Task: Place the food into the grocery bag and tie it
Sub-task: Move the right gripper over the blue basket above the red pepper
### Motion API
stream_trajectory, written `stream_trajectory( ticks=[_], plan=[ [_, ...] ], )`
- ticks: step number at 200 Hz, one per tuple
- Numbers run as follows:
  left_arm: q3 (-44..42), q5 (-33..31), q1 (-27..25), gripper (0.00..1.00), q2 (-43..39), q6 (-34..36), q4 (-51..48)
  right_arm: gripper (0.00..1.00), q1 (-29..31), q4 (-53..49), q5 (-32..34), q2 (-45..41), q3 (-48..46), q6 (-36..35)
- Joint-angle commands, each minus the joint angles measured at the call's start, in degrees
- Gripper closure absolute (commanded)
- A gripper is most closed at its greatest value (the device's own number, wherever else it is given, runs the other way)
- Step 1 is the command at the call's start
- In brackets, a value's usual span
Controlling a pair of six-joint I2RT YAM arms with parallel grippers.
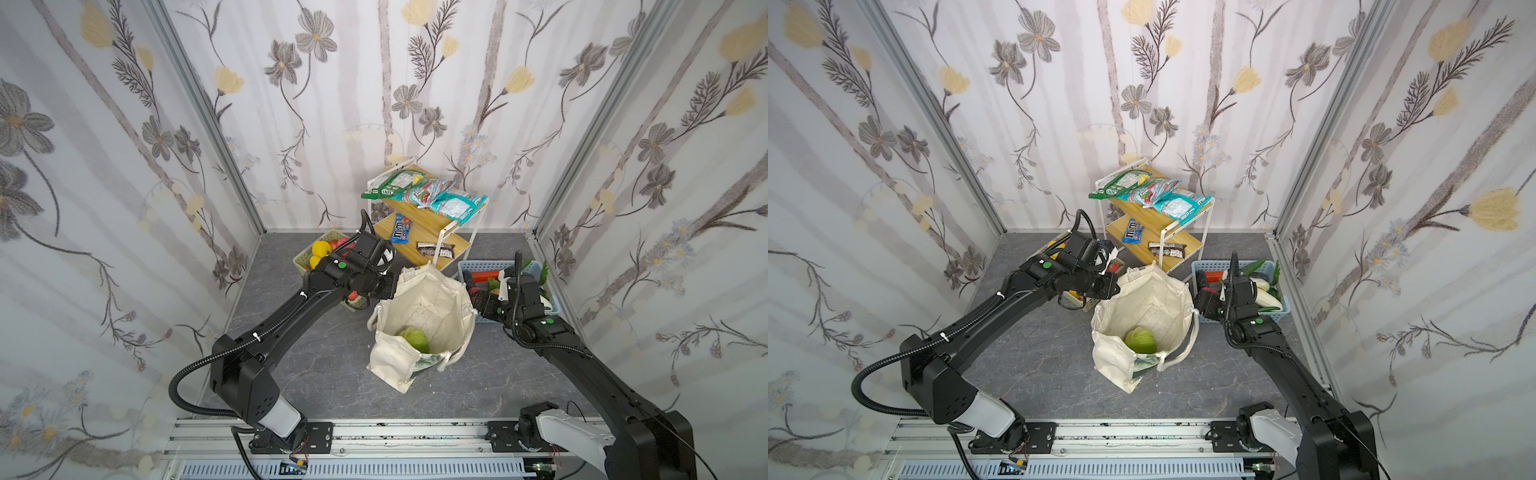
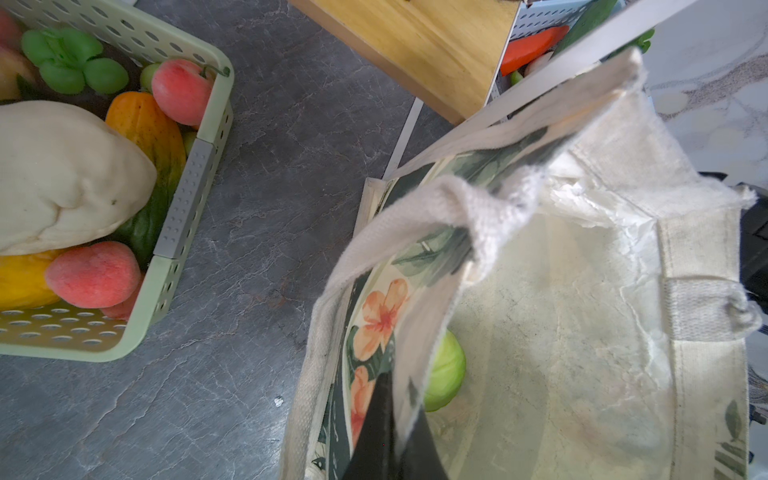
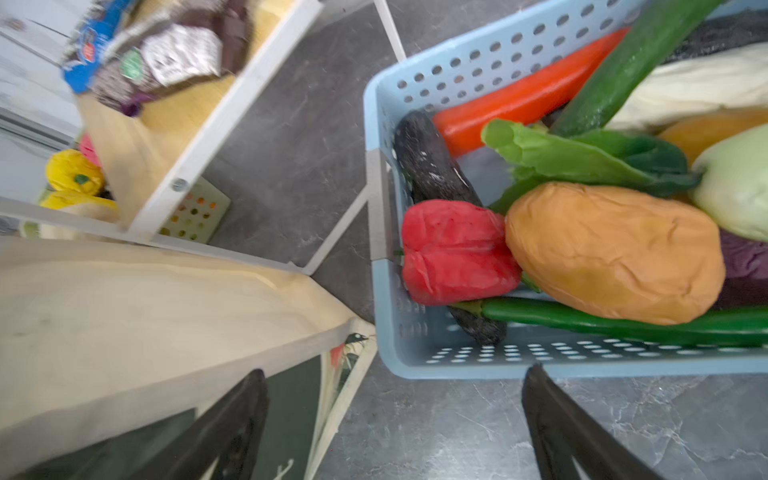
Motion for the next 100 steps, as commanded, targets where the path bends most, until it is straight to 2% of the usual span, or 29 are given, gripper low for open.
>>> stream_trajectory(
  ticks=[1, 100],
  plan=[
    [0.46, 0.4, 0.01, 1.0, -0.22, -0.22, 0.35, 0.06, 0.01, 3.55, 1.69, 1.36, -0.55, -0.91],
    [1.15, 0.22, -0.09, 1.0, -0.51, -0.41, -0.36, 0.06, -0.15, 7.21, 1.48, 7.78, -0.76, -1.8]
  ],
)
